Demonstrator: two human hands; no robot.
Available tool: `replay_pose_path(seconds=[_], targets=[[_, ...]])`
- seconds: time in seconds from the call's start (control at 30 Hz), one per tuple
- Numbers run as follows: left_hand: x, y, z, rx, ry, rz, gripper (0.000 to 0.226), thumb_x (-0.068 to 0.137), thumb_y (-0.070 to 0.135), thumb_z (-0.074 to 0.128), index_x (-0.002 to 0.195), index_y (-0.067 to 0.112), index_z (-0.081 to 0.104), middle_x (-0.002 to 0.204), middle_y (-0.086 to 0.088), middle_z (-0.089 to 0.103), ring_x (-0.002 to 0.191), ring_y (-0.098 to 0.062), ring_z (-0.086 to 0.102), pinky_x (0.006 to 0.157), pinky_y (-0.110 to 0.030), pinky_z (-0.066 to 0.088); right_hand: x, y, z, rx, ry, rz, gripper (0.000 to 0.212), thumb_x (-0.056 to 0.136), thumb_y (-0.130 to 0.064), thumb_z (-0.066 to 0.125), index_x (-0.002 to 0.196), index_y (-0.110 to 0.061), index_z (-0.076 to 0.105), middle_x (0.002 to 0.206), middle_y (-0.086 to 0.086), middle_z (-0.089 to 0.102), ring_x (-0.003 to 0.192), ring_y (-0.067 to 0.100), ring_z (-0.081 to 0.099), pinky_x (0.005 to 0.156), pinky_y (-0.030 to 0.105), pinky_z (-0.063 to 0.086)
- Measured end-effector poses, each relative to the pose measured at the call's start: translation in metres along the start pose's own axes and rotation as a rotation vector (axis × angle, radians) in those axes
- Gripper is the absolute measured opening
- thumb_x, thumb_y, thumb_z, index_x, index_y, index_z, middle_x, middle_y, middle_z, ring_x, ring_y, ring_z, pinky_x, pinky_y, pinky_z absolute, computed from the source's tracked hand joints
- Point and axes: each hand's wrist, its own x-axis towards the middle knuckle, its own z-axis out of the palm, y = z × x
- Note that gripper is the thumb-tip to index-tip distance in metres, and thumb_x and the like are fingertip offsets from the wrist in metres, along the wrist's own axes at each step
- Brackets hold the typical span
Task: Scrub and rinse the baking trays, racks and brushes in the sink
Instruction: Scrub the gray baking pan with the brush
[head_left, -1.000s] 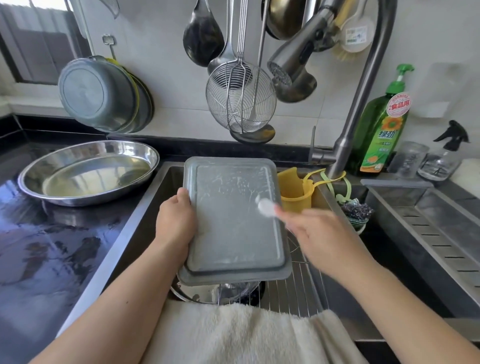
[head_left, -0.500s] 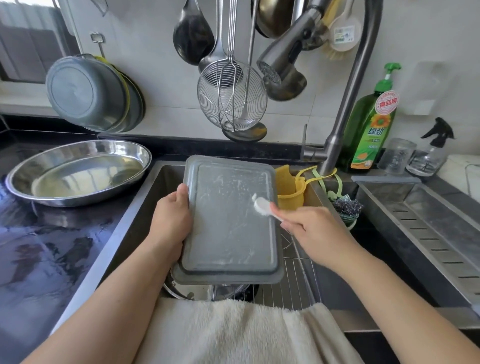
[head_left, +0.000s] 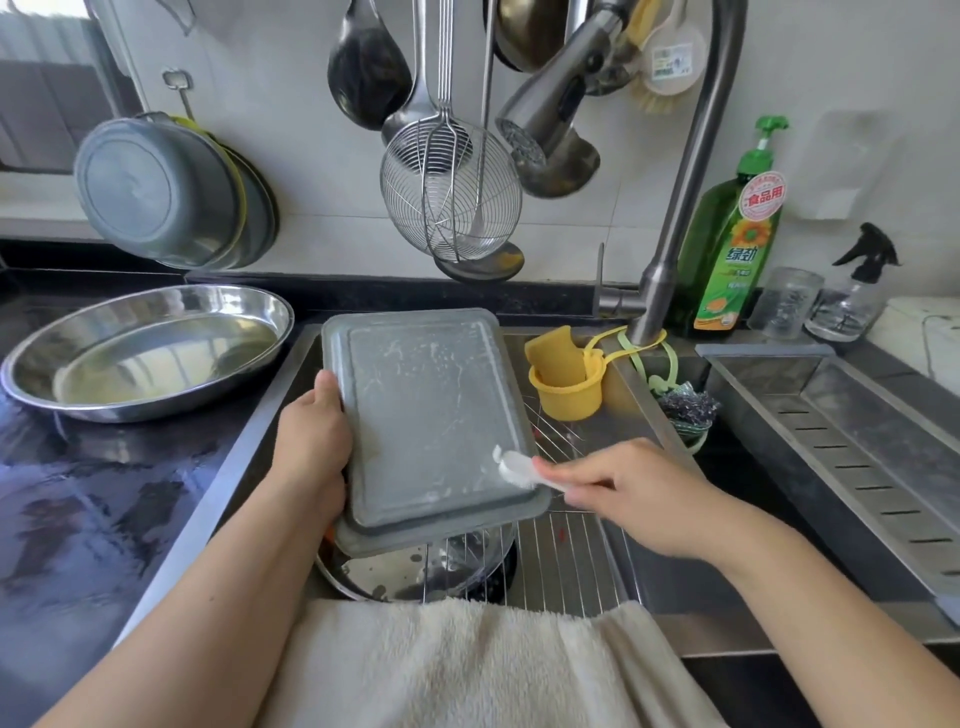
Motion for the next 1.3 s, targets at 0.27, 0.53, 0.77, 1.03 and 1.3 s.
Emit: replay_pose_path(seconds=[0.27, 0.53, 0.77, 1.03, 1.3], targets=[[-0.012, -0.001, 0.011, -0.027, -0.062, -0.003, 0.045, 0.11, 0.048, 0.043, 0.09, 0.016, 0.069, 0.085, -0.001, 0.069, 0.08, -0.018, 0.065, 0.069, -0.034, 0.052, 0.02, 0.002, -0.003, 0.03, 0.353, 0.034, 0.043, 0.104, -0.031, 0.056, 0.134, -0.06, 0.05, 0.062, -0.005, 0.061, 0.043, 0.006, 0.031, 0.049, 0.031, 0.03], [-0.019, 0.005, 0.011, -0.071, -0.104, 0.019, 0.05, 0.096, 0.067, 0.057, 0.091, 0.018, 0.068, 0.093, -0.001, 0.076, 0.084, -0.019, 0.073, 0.074, -0.036, 0.058, 0.011, -0.004, 0.002, 0.036, 0.273, 0.023, 0.047, 0.104, -0.023, 0.055, 0.139, -0.053, 0.051, 0.05, -0.012, 0.044, 0.044, 0.008, 0.031, 0.044, 0.019, 0.028], [-0.003, -0.002, 0.004, -0.281, -0.057, -0.047, 0.04, 0.092, 0.046, 0.076, 0.112, 0.012, 0.067, 0.099, -0.004, 0.08, 0.085, -0.019, 0.079, 0.069, -0.035, 0.062, 0.008, 0.002, 0.005, 0.084, 0.268, 0.01, 0.049, 0.103, -0.028, 0.057, 0.13, -0.067, 0.047, 0.108, 0.006, 0.075, 0.078, 0.016, 0.07, 0.069, 0.03, 0.056], [0.003, -0.007, 0.003, -0.477, -0.133, -0.138, 0.039, 0.099, 0.04, 0.068, 0.125, 0.011, 0.063, 0.116, -0.009, 0.078, 0.1, -0.026, 0.077, 0.085, -0.046, 0.061, 0.007, -0.009, 0.014, 0.115, 0.468, 0.012, 0.052, 0.103, -0.022, 0.057, 0.138, -0.059, 0.047, 0.061, 0.0, 0.05, 0.051, 0.007, 0.033, 0.049, 0.026, 0.03], [-0.005, -0.007, 0.009, -0.497, -0.086, -0.142, 0.033, 0.098, 0.033, 0.072, 0.121, 0.012, 0.064, 0.111, -0.01, 0.078, 0.096, -0.028, 0.077, 0.088, -0.051, 0.062, 0.009, -0.034, 0.026, 0.052, 0.225, -0.093, 0.053, 0.103, -0.023, 0.056, 0.14, -0.058, 0.044, 0.078, -0.009, 0.061, 0.052, 0.005, 0.043, 0.046, 0.021, 0.039]])
